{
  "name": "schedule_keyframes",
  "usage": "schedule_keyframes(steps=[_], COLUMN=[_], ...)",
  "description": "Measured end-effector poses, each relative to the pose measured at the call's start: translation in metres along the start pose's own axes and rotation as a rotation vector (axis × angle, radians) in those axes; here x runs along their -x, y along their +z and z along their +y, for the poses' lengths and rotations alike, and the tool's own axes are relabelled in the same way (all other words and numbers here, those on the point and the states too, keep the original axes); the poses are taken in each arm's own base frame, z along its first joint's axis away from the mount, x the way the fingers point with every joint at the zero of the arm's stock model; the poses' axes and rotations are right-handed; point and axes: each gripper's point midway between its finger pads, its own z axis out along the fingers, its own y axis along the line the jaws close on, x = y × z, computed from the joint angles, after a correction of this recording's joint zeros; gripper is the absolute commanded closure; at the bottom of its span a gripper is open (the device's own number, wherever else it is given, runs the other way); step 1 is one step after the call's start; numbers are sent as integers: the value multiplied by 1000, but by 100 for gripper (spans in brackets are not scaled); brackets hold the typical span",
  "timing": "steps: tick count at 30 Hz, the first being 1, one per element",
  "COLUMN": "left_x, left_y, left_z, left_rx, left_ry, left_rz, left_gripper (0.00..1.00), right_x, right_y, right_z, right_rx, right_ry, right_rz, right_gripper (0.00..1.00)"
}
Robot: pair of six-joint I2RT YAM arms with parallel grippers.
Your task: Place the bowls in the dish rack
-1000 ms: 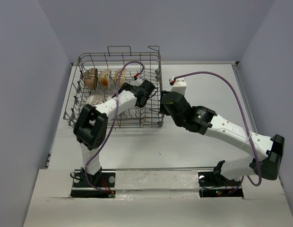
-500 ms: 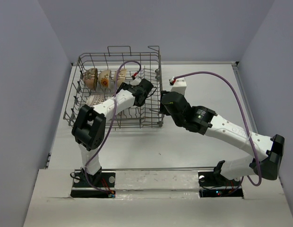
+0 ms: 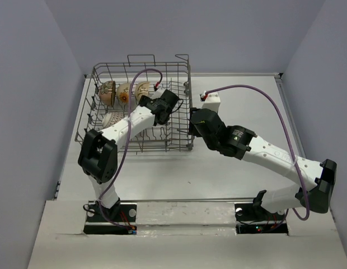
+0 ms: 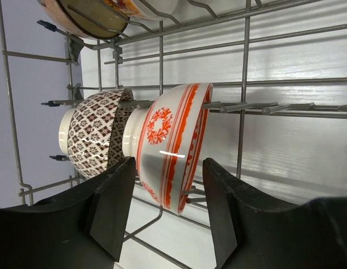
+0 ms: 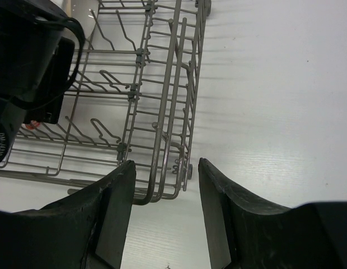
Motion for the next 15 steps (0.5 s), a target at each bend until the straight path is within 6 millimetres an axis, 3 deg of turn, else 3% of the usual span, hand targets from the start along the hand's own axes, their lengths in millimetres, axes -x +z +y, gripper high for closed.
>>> schedule_keyframes(steps=[15], left_x=[45], left_y=[-46], left_z=[36], left_rx=[-86], left_ry=[-183], left_rz=[-149], left_gripper=[35], right_x=[-5], right_y=[5], right_z=[2], right_rx=[-8], right_ry=[-13], right_rz=[11], right_gripper=[41])
